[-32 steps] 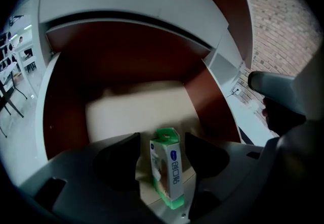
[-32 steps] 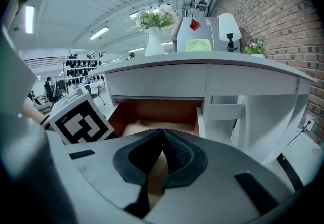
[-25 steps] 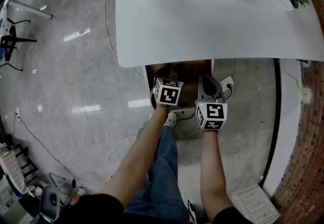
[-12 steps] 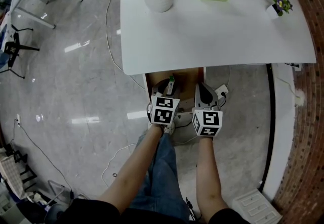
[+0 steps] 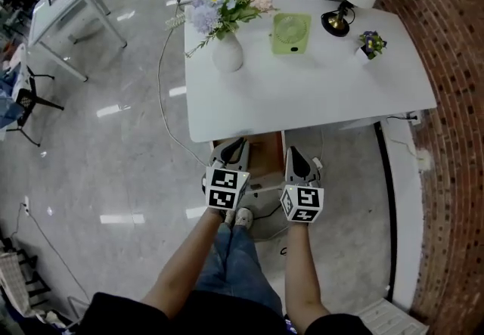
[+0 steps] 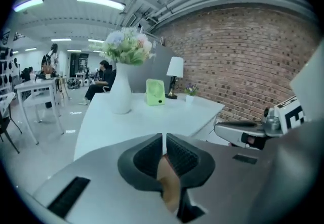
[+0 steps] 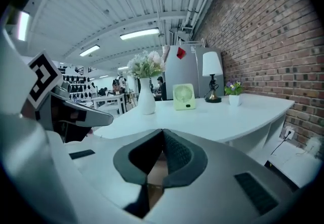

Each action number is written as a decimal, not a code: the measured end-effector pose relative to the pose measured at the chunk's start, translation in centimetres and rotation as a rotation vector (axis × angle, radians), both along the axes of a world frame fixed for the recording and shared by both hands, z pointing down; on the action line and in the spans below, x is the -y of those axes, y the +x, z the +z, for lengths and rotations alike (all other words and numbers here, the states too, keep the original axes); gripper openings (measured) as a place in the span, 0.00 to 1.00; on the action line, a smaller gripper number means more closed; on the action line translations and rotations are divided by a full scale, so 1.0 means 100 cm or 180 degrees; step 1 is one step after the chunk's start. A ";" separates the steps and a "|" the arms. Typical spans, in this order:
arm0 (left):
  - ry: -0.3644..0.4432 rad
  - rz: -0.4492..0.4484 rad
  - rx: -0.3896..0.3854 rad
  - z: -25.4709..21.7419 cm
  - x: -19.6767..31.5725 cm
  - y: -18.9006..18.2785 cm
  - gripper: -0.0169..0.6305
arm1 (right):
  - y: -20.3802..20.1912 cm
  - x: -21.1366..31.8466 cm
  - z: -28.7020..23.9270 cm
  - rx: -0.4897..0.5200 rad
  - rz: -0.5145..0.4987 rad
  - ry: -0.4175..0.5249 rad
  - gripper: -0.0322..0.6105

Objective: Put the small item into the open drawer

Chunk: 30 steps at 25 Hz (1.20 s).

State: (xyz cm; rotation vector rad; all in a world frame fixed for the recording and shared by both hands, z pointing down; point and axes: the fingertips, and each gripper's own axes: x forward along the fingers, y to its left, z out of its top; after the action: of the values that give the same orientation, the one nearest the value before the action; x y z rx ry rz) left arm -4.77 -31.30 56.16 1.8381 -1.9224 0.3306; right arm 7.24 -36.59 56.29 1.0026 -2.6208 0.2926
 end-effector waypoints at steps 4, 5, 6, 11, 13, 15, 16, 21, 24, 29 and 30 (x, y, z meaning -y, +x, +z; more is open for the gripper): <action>0.0327 0.0099 0.0162 -0.069 0.004 -0.001 0.08 | 0.008 0.002 -0.057 0.0099 0.0031 0.0194 0.05; 0.0407 0.0113 0.0192 -0.085 0.005 -0.002 0.08 | 0.009 0.002 -0.071 0.0128 0.0040 0.0244 0.05; 0.0482 0.0123 0.0222 -0.100 0.005 -0.003 0.07 | 0.012 0.001 -0.084 0.0162 0.0056 0.0290 0.05; 0.0831 0.0176 0.0405 -0.166 0.006 -0.004 0.06 | 0.026 0.002 -0.137 0.0310 0.0171 0.0500 0.05; 0.0944 0.0167 0.0426 -0.185 0.006 -0.007 0.06 | 0.029 0.002 -0.155 0.0359 0.0195 0.0587 0.05; 0.1015 0.0168 0.0437 -0.199 0.004 -0.007 0.06 | 0.034 0.000 -0.171 0.0408 0.0227 0.0653 0.05; 0.1038 0.0172 0.0443 -0.204 0.003 -0.006 0.06 | 0.037 -0.001 -0.178 0.0429 0.0241 0.0683 0.05; 0.1106 0.0190 0.0460 -0.219 0.000 -0.006 0.06 | 0.045 -0.002 -0.201 0.0496 0.0292 0.0800 0.05; 0.1115 0.0200 0.0465 -0.221 -0.005 -0.004 0.06 | 0.049 -0.006 -0.207 0.0508 0.0312 0.0827 0.05; 0.1151 0.0219 0.0470 -0.224 -0.009 -0.005 0.06 | 0.048 -0.011 -0.209 0.0467 0.0318 0.0869 0.05; 0.1150 0.0222 0.0465 -0.224 -0.010 -0.005 0.06 | 0.047 -0.011 -0.209 0.0461 0.0320 0.0872 0.05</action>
State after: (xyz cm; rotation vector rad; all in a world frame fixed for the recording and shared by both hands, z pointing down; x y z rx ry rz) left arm -5.28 -30.32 33.79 2.1662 -2.1313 0.1487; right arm 11.94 -35.50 35.35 1.2467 -2.7997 0.0285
